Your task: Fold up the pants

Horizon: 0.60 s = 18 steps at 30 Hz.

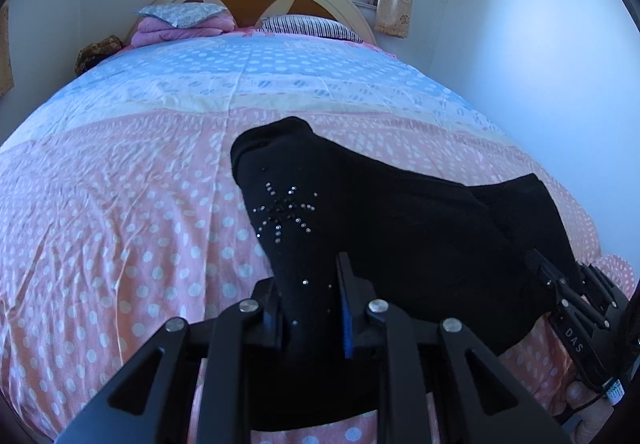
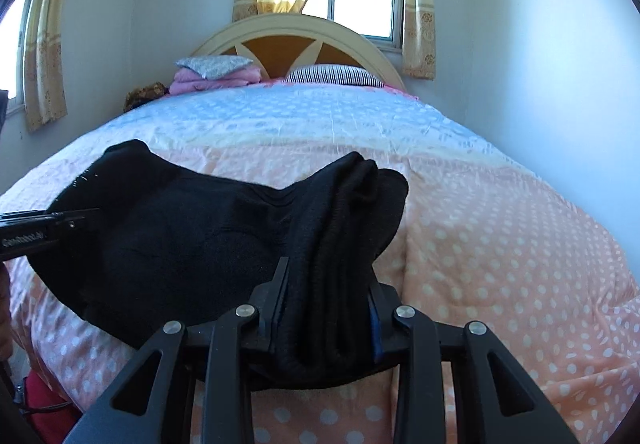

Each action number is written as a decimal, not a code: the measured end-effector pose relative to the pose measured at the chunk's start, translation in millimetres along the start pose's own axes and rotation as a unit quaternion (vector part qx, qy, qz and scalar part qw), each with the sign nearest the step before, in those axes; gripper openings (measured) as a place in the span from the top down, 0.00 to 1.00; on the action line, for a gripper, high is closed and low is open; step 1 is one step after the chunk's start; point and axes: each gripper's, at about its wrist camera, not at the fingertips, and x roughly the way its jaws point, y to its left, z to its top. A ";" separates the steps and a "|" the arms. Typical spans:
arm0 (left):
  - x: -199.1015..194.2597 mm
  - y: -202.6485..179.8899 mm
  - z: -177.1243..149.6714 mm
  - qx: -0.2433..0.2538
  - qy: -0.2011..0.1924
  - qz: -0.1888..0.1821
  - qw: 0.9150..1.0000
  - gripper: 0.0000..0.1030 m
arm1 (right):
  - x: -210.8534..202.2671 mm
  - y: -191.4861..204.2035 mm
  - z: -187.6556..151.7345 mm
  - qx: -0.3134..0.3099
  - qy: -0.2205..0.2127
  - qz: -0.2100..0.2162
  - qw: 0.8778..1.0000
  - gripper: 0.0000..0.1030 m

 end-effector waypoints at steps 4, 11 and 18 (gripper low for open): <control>-3.3 1.3 -1.2 0.003 -0.004 -0.007 1.000 0.79 | -1.5 0.5 1.4 0.012 0.000 -0.002 1.000 0.68; 1.8 15.6 -4.9 -0.014 0.012 -0.014 1.000 0.79 | -4.4 8.4 10.3 0.028 -0.002 0.004 1.000 0.68; -2.8 23.8 -7.7 -0.022 0.010 -0.021 0.999 0.79 | -6.6 15.0 9.5 0.038 0.007 0.008 0.999 0.68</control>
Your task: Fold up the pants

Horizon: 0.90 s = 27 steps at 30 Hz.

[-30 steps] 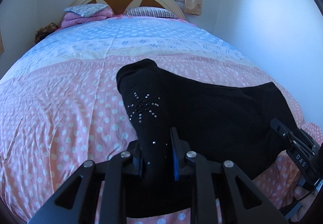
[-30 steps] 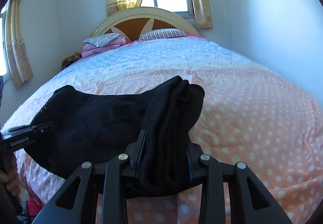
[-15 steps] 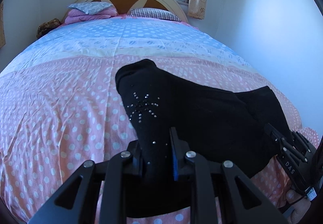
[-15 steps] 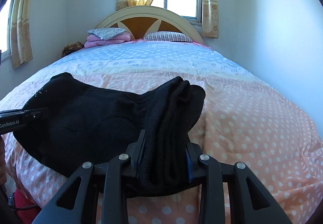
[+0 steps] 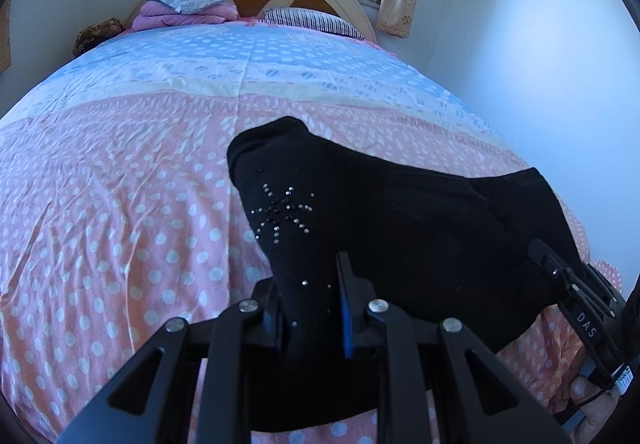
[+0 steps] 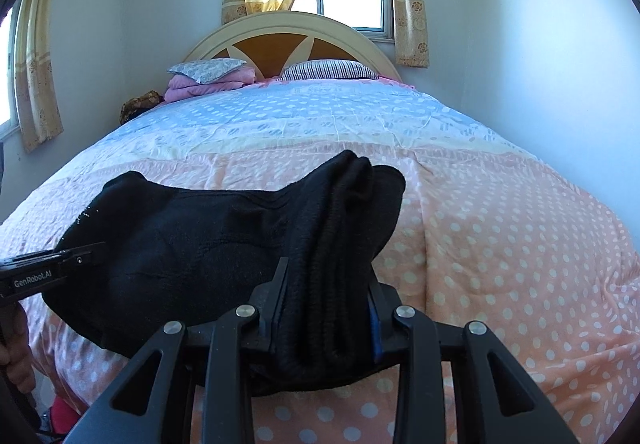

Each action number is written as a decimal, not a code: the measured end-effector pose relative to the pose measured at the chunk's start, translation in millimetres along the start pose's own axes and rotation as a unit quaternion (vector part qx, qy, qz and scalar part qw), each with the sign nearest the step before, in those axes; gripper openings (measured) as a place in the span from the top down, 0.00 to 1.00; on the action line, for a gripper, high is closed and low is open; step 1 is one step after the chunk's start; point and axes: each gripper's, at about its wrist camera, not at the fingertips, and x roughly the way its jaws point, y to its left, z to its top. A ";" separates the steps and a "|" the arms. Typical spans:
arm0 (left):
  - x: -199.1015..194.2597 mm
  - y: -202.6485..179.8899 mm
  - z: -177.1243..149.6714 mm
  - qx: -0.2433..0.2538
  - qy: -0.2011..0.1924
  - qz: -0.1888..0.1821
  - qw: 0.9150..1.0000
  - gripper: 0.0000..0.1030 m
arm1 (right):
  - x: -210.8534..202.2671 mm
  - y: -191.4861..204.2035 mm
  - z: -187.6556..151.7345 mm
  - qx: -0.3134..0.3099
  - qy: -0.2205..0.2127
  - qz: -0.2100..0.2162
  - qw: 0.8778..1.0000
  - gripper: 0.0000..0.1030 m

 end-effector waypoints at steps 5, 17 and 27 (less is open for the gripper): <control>-4.2 8.1 -0.8 -0.004 -0.003 0.008 1.000 0.79 | -9.0 9.6 7.2 -0.002 -0.010 0.014 1.000 0.68; -23.0 34.7 0.8 -0.018 -0.020 0.036 0.999 0.79 | -10.4 37.9 15.7 0.006 -0.016 0.063 0.998 0.68; -30.7 64.0 3.4 -0.040 -0.026 0.060 0.997 0.79 | -9.4 65.4 26.0 -0.008 -0.027 0.098 0.995 0.68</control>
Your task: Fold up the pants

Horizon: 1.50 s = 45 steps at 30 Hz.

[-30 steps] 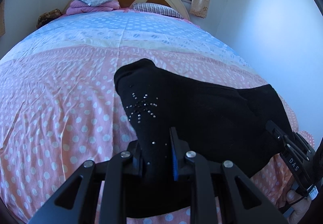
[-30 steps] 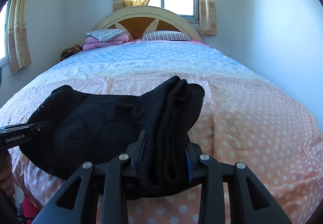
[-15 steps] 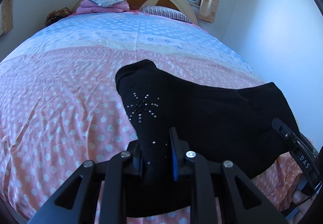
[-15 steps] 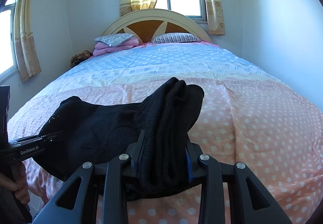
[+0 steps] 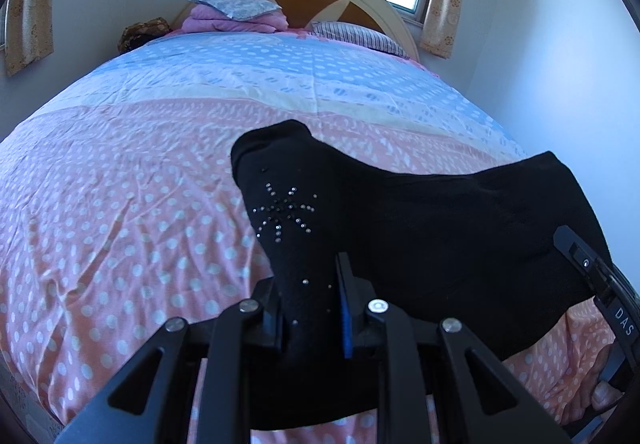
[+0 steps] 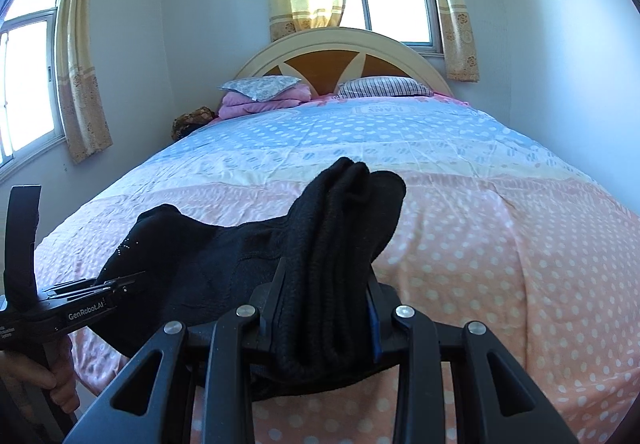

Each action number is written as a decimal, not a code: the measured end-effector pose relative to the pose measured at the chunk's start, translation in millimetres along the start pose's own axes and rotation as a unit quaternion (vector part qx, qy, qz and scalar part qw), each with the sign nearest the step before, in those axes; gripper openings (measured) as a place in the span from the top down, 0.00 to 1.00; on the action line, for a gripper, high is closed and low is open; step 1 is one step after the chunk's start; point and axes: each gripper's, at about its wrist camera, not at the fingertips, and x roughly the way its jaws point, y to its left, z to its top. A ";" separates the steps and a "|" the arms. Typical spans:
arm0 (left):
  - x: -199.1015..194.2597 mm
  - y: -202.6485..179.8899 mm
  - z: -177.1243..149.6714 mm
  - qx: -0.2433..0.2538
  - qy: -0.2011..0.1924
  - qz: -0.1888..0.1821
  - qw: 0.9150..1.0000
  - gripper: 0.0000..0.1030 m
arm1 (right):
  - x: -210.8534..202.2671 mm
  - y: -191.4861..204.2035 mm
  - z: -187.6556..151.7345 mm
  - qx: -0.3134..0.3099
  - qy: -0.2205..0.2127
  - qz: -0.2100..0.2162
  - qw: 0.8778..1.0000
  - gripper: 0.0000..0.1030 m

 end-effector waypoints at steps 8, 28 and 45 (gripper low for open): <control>-5.5 23.8 7.3 -0.015 -0.015 0.028 0.999 0.79 | 15.0 23.9 6.1 -0.008 -0.002 0.029 1.000 0.68; -6.4 117.0 30.4 -0.068 -0.041 0.132 0.988 0.79 | 93.5 119.1 34.4 -0.053 0.019 0.121 0.991 0.68; 32.7 188.5 65.3 -0.062 -0.046 0.225 0.971 0.79 | 196.9 214.3 53.1 -0.090 0.037 0.141 0.985 0.68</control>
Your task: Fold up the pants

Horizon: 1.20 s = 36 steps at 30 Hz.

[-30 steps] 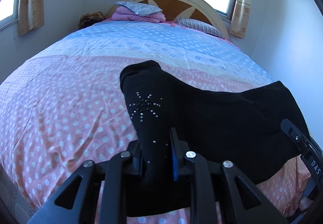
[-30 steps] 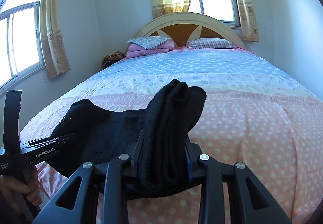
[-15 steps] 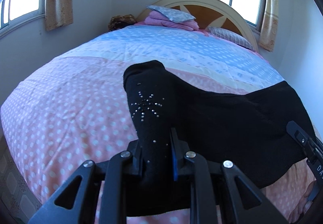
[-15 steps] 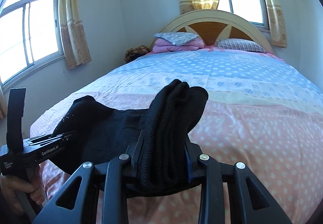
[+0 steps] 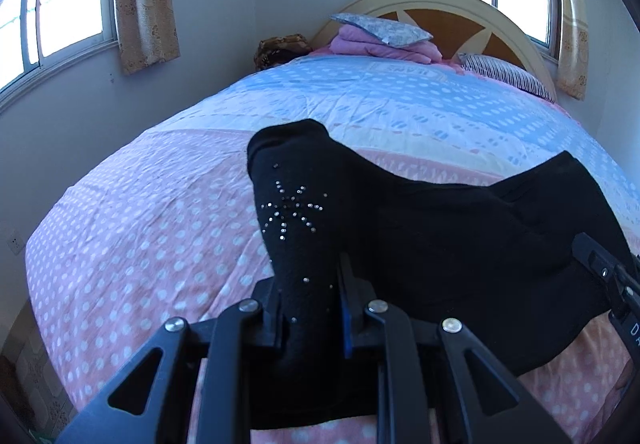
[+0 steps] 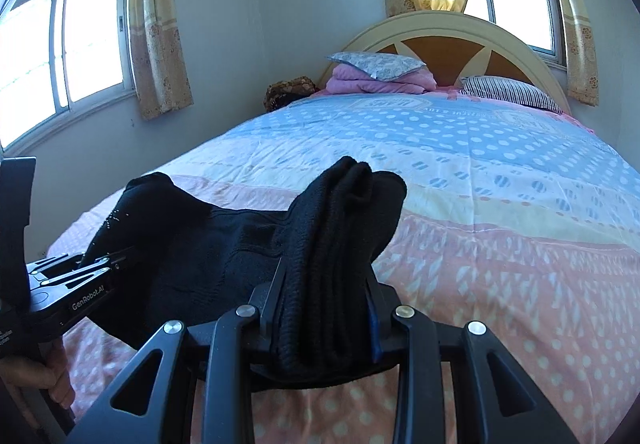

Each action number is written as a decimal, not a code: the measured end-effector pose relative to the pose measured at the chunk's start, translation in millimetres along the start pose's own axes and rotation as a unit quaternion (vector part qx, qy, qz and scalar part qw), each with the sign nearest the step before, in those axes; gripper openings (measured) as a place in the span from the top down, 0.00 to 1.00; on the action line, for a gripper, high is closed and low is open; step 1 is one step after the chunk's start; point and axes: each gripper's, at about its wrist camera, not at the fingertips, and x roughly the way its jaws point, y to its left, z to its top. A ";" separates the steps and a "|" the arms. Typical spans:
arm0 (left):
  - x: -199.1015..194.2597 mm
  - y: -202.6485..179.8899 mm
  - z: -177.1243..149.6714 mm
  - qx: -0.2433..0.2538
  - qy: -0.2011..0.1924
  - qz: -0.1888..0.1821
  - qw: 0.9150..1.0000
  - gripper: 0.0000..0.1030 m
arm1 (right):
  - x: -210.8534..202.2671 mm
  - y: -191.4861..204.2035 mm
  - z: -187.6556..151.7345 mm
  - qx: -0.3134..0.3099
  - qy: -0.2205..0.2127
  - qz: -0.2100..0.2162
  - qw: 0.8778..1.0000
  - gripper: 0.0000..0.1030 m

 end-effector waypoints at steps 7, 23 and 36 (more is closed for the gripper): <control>21.4 -0.5 -9.8 0.002 0.027 -0.008 1.000 0.79 | 43.7 -10.9 -11.6 0.001 0.064 -0.039 0.997 0.68; 32.0 29.0 -16.8 -0.039 0.075 -0.039 0.996 0.49 | 6.5 -69.0 -9.3 0.142 0.036 -0.021 0.989 0.48; 11.1 72.3 -21.5 -0.078 0.090 -0.042 0.992 0.18 | 51.6 -0.5 -16.5 -0.022 0.108 0.016 0.994 0.76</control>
